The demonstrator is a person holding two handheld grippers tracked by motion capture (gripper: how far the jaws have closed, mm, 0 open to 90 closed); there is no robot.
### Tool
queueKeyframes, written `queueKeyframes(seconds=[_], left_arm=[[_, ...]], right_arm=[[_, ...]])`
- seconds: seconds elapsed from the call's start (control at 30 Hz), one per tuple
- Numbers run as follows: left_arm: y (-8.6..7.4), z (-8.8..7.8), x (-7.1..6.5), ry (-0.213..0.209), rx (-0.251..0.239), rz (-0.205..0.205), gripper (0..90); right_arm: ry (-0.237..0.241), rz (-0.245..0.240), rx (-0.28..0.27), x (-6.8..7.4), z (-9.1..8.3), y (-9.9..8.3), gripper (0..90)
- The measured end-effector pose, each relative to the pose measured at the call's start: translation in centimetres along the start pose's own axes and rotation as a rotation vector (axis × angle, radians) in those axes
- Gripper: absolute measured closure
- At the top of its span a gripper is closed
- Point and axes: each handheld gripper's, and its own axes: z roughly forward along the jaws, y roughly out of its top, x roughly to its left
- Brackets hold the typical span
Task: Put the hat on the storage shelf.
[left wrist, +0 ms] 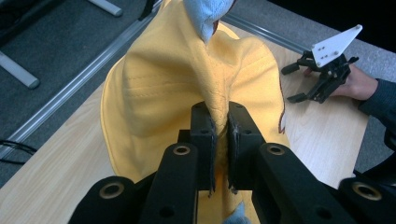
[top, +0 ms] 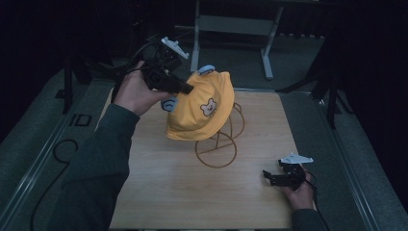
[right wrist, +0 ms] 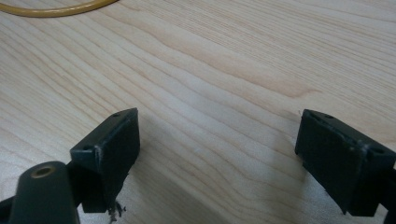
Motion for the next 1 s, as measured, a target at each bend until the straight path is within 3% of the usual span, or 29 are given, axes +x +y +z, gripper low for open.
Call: queueKeyframes(seconds=[0.33, 0.6, 0.87, 1.0], left_arm=[[0.9, 2.4, 0.3, -0.026, 0.013, -0.01, 81.9], [1.5, 4.7, 0.4, -0.018, 0.011, 0.009, 78.4], [1.9, 7.4, 0.6, -0.019, 0.018, -0.002, 76.1], [2.6, 8.9, 0.0, -0.008, -0.016, 0.012, 75.5]], right_arm=[[0.0, 0.0, 0.004, 0.0, 0.0, 0.0, 13.9], [0.0, 0.001, 0.003, 0.0, 0.0, 0.0, 13.8], [0.001, 0.004, 0.003, 0.0, 0.0, 0.0, 13.9], [0.001, 0.005, 0.003, 0.0, 0.0, 0.0, 13.9]])
